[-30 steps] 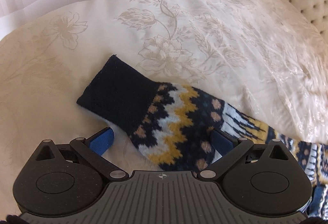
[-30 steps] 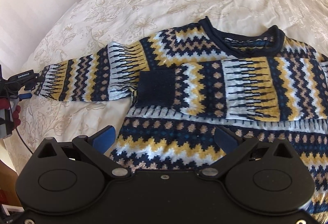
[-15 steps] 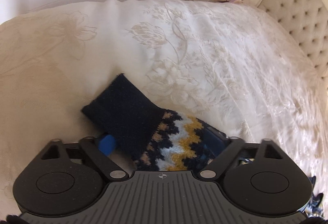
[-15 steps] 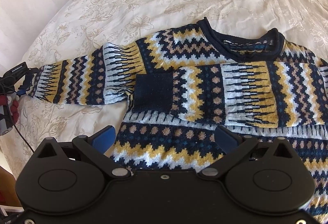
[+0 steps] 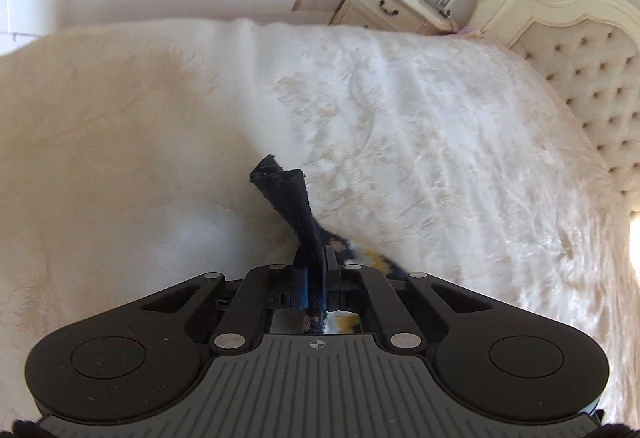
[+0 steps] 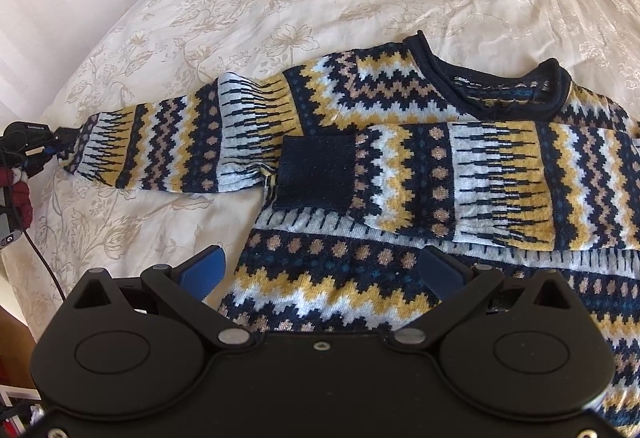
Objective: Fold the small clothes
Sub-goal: 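Lift the held cuff and fold it across the body with the left gripper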
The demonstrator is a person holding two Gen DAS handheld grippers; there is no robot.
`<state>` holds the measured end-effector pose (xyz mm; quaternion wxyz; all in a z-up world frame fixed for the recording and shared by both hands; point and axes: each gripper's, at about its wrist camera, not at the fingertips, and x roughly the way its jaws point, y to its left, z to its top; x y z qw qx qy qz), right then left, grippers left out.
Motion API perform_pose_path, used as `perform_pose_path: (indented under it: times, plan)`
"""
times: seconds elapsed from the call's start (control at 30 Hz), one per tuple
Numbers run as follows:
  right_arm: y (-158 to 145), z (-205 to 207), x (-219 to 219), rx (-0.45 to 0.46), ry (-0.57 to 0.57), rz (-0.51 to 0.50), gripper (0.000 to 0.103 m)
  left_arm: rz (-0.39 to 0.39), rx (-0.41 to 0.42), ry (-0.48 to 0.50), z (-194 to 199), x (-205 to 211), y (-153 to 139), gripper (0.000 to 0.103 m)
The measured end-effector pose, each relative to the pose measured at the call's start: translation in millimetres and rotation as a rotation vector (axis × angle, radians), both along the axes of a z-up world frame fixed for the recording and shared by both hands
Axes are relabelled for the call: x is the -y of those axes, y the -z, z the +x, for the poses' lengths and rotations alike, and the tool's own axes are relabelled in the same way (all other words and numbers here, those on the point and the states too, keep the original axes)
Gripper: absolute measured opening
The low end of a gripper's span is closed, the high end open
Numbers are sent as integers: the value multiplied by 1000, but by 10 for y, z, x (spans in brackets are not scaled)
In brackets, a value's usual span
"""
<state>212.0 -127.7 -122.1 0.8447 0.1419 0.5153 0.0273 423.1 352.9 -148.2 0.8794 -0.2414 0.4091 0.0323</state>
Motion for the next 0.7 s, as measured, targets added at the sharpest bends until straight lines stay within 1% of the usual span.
perform_pose_path:
  times: [0.1,0.2,0.37,0.43,0.57,0.7]
  plan:
    - [15,-38,47,1,-7,11,102,-5,59,22,-88,145,-268,5]
    - [24,-114,121,10,-7,22,102,7,130,89,-170,407,-599,5]
    - [56,-298,303,25,-20,50,102,41,251,239,-361,1093,-1112,5]
    - [60,-389,418,30,-23,62,102,30,279,283,-454,1406,-1257,5]
    - [41,-586,708,49,0,77,102,-2,313,362,-638,2067,-1385,5]
    - [40,-757,1030,61,16,88,102,-23,330,450,-802,2737,-1349,5]
